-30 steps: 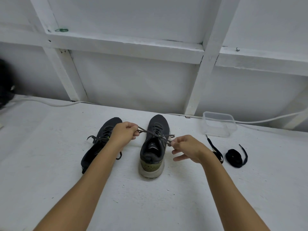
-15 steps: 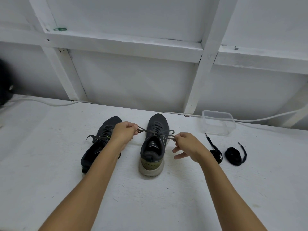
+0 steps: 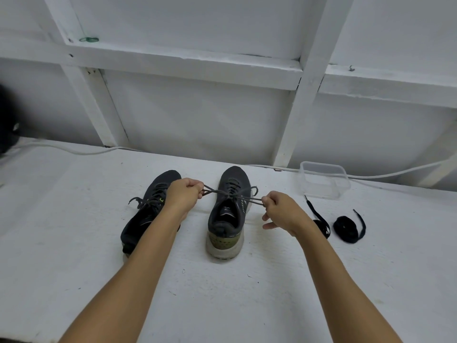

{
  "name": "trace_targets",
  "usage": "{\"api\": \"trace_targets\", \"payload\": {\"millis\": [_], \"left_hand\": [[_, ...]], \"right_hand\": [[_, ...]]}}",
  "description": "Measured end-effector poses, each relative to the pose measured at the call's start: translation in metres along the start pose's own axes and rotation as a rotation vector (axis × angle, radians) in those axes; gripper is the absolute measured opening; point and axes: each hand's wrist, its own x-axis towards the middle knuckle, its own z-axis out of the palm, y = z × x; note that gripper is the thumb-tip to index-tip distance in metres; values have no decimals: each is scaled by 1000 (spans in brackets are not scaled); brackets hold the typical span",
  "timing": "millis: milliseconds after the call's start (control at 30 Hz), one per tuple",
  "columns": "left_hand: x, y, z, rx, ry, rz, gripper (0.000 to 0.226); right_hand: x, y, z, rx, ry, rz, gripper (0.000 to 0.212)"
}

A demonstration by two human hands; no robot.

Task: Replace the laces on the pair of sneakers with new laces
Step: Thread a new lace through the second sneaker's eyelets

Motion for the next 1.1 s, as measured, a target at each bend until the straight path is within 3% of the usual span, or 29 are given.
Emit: {"api": "trace_targets", "payload": {"millis": [600,733,900,1100], "left_hand": [[0,-8,3,153,119,39,12],[-5,-8,0,236,73,130,15],[-19,-4,1,405,17,288,35],[-52,-10,-36,478,180,544,36]], "right_hand": [[4,13,0,32,106,25,26],[2,11,10,70,92,-34,28],[-2,11,36,116,136,-126,29],[-10,7,65,257,106,-176,32]]}}
